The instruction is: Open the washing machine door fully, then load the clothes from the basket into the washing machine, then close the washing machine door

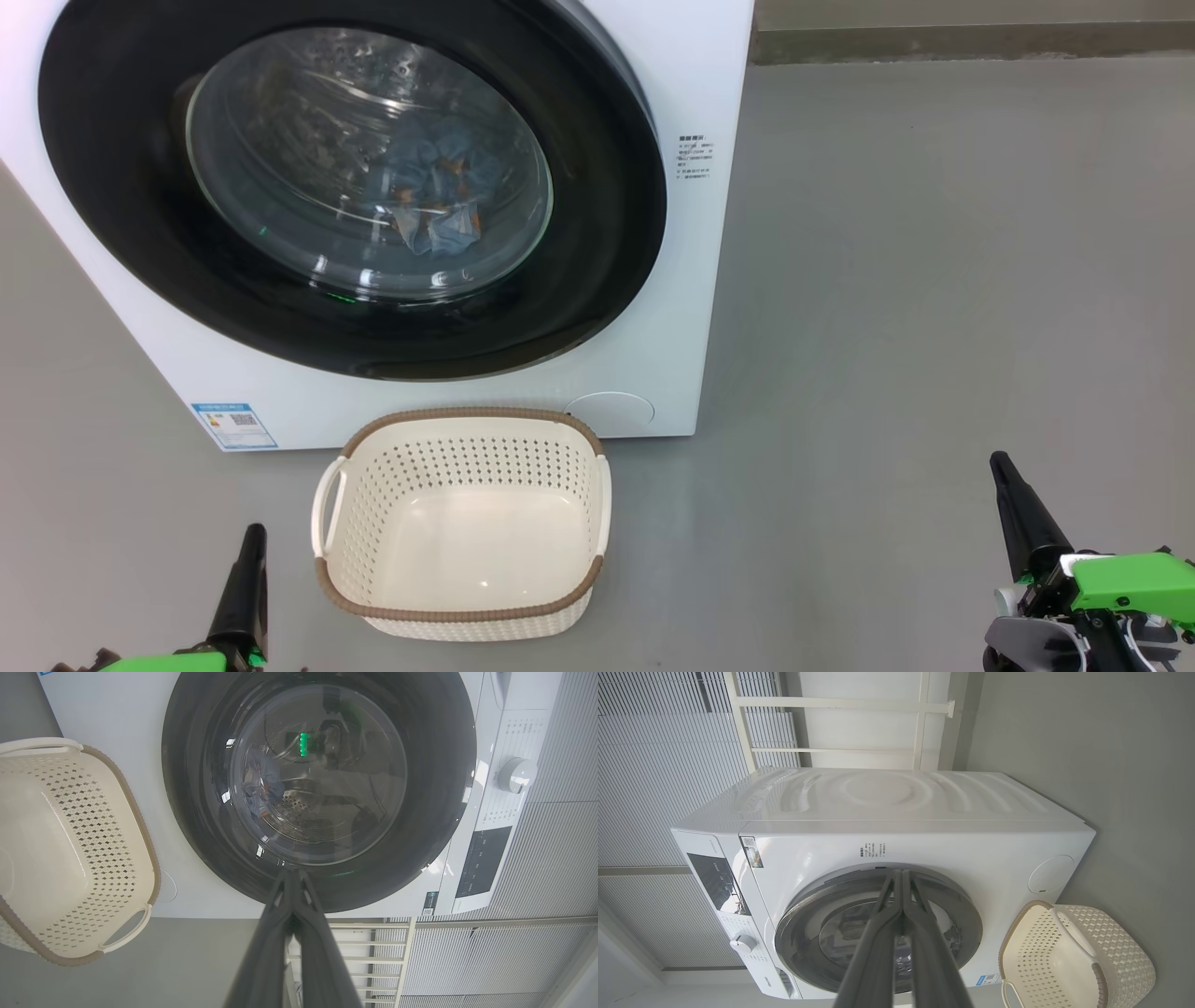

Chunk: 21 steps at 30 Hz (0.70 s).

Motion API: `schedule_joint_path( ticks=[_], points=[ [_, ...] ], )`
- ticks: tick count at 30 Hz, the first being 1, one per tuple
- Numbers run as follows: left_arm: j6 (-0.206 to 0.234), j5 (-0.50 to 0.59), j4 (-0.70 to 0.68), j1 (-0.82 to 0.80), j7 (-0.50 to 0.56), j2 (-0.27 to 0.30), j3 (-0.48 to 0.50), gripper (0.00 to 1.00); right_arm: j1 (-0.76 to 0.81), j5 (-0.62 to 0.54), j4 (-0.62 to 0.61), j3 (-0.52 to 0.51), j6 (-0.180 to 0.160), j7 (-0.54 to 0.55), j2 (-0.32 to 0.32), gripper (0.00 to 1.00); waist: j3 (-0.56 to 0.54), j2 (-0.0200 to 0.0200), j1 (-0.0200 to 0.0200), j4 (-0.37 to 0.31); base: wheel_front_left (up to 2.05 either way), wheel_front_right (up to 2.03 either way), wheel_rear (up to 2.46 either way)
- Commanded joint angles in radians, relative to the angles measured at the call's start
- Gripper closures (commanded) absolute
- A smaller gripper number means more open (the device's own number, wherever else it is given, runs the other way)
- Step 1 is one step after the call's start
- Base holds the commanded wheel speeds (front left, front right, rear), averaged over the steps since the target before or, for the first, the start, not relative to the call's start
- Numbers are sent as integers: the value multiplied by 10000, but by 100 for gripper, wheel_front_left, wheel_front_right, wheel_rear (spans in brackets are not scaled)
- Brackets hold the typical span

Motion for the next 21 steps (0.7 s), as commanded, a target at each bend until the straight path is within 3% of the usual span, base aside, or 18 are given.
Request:
schedule_joint_path(
  ticks=[1, 21],
  points=[
    [-40, -81, -312, -407, 60, 91, 328, 100, -438, 24, -293, 179, 31, 48, -79, 100, 0, 0, 0, 0, 0, 0, 0],
    [-40, -81, -312, -407, 60, 91, 328, 100, -438, 23, -293, 178, 31, 48, -79, 100, 0, 0, 0, 0, 0, 0, 0]
  ],
)
